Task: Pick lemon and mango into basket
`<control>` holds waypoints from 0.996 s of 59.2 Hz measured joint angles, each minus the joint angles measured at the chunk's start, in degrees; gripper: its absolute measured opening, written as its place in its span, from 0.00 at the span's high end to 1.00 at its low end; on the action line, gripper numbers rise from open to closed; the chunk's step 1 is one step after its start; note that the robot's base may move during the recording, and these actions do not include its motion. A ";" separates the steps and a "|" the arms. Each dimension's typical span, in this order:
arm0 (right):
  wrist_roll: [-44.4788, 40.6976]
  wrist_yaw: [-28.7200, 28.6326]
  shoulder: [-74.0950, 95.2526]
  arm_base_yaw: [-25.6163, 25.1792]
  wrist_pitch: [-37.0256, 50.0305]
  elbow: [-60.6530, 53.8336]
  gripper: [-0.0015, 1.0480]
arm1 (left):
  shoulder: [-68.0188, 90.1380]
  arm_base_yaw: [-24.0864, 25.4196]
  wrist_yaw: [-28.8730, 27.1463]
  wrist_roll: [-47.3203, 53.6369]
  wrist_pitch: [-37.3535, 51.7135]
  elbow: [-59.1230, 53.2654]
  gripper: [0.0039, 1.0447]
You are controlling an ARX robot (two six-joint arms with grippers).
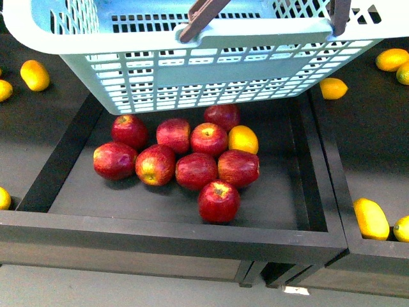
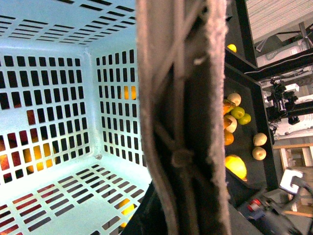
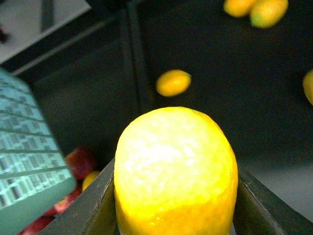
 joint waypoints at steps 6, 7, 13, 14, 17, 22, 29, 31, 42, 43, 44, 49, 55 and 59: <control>0.07 -1.57 -8.41 1.79 -1.25 -1.29 0.50 | 0.00 0.00 0.04 0.00 0.00 0.00 0.96; 0.11 -1.73 -9.18 2.08 -1.36 -1.29 0.50 | 0.00 0.00 0.04 -0.02 0.00 0.00 0.96; 1.38 -1.73 -14.75 5.22 -2.10 -1.11 0.50 | 0.00 0.00 0.02 0.02 0.00 0.00 0.96; 1.57 -1.46 -15.65 6.12 -2.14 -1.07 0.50 | 0.00 0.00 0.00 0.02 0.00 0.00 0.96; 2.03 -0.59 -17.05 8.11 -2.43 -1.01 0.50 | 0.00 0.00 0.00 0.00 0.00 0.00 0.96; 2.40 2.12 -18.58 13.66 -2.60 -0.87 0.50 | 0.00 0.00 0.00 0.00 0.00 0.00 0.96; 1.44 8.00 -16.76 23.10 -2.51 0.37 0.50 | 0.00 0.00 0.00 0.00 0.00 0.00 0.96; 1.18 8.87 -15.93 24.44 -2.05 0.83 0.50 | 0.00 0.00 0.00 0.00 0.00 0.00 0.96; 1.53 13.33 -8.39 29.51 -1.33 4.57 0.48 | 0.00 0.02 0.00 0.00 0.00 0.00 0.96; 1.55 13.62 -8.07 29.62 -1.29 4.63 0.46 | 0.00 0.02 -0.02 0.00 0.00 0.00 0.96; 1.55 14.08 -7.45 29.77 -1.22 4.76 0.42 | 0.00 0.02 -0.04 0.00 0.00 0.00 0.96; 1.57 15.39 -5.49 30.12 -1.09 5.22 0.31 | 0.00 0.00 -0.02 0.04 0.00 0.00 0.96; 1.97 16.48 -4.09 30.16 -0.87 5.38 0.16 | 0.00 0.00 0.09 0.02 0.00 0.00 0.96; 3.23 16.52 -4.04 29.73 -0.28 5.38 0.07 | 0.04 0.00 0.02 0.00 0.00 -0.02 0.96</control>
